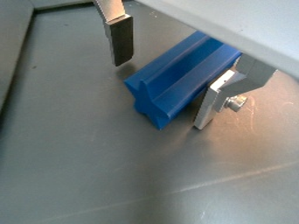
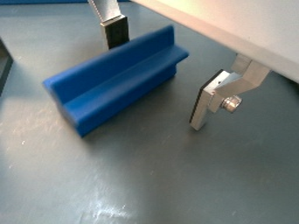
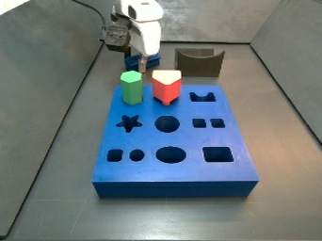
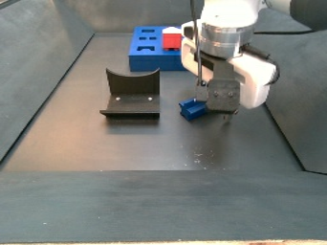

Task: Pick up the star object. Move up. Place the star object on the fixture. Regrasp the star object. Move to above the board. Insert the star object.
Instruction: Pick up the star object.

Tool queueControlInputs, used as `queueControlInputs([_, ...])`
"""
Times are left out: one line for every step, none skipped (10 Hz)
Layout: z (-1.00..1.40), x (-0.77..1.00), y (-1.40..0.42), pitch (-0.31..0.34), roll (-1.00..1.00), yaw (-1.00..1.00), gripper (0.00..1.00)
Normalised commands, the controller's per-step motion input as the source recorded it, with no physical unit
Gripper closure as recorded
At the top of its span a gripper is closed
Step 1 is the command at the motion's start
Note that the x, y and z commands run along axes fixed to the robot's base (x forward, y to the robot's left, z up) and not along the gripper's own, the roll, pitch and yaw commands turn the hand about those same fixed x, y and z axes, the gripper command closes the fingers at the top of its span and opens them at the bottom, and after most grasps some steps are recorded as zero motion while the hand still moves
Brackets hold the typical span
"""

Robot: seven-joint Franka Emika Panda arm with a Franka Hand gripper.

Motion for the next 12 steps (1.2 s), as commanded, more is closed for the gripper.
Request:
queueControlInputs([-0.22,0.33,0.0,0.077,-0.14,-0.09,0.0])
queueControlInputs([-0.14,0.26,0.0,0.087,-0.08,-0.1,0.0])
queueControlInputs([-0.1,0.09,0.0,0.034,-0.07,-0.06,0.0])
queueControlInputs([-0.04,-0.14,0.0,-0.02,-0.01,0.0,0.0])
queueControlInputs([-0.03,-0.22,0.0,-0.051,0.0,0.08,0.0])
queueControlInputs([0.0,-0.19,0.0,-0.121,-0.01,0.17,0.0])
queueControlInputs([0.0,-0.05,0.0,-0.021,0.0,0.0,0.0])
queueControlInputs([0.0,0.0,0.0,0.0,0.0,0.0,0.0])
queueControlInputs([0.0,0.0,0.0,0.0,0.0,0.0,1.0])
queueControlInputs([0.0,0.0,0.0,0.0,0.0,0.0,1.0])
queueControlInputs([0.0,0.0,0.0,0.0,0.0,0.0,1.0])
queueControlInputs([0.0,0.0,0.0,0.0,0.0,0.0,1.0])
